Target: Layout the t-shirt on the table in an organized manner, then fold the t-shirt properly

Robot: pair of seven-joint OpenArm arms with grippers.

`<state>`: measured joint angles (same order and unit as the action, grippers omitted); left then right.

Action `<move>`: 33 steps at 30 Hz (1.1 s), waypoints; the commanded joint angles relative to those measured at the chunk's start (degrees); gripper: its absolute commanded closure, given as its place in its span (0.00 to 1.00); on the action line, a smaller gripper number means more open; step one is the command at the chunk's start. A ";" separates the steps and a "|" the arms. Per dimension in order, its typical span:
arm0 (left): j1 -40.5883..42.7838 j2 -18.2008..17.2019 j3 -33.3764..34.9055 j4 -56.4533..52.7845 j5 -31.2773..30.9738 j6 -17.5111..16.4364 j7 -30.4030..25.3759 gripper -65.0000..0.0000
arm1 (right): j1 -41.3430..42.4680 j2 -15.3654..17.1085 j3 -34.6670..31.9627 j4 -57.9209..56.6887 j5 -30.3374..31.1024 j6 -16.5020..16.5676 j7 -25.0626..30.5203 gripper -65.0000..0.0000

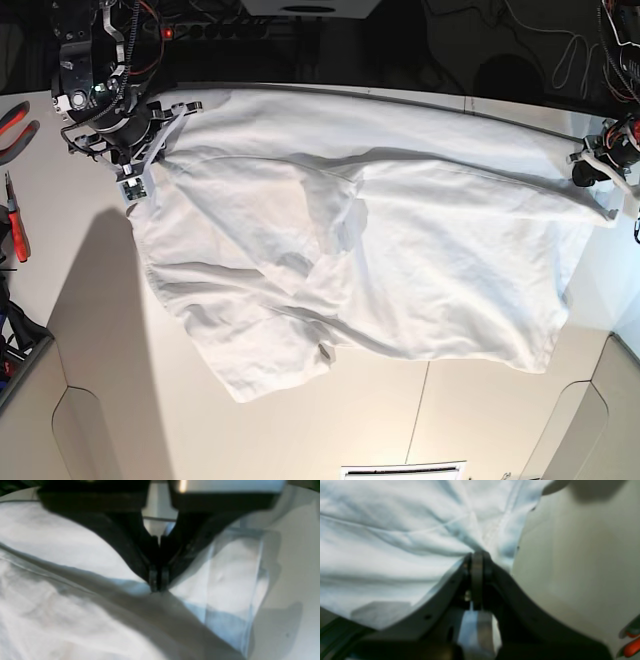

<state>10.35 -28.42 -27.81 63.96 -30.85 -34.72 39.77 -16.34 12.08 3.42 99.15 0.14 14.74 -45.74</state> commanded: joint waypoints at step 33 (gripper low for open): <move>6.67 -0.46 -15.39 24.57 -15.58 -5.28 4.02 0.69 | 21.31 0.46 0.70 6.51 -10.91 -5.49 9.46 0.64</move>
<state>17.26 -27.51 -42.70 87.70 -45.39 -39.55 45.04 3.97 12.05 3.75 104.73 -10.26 9.50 -37.36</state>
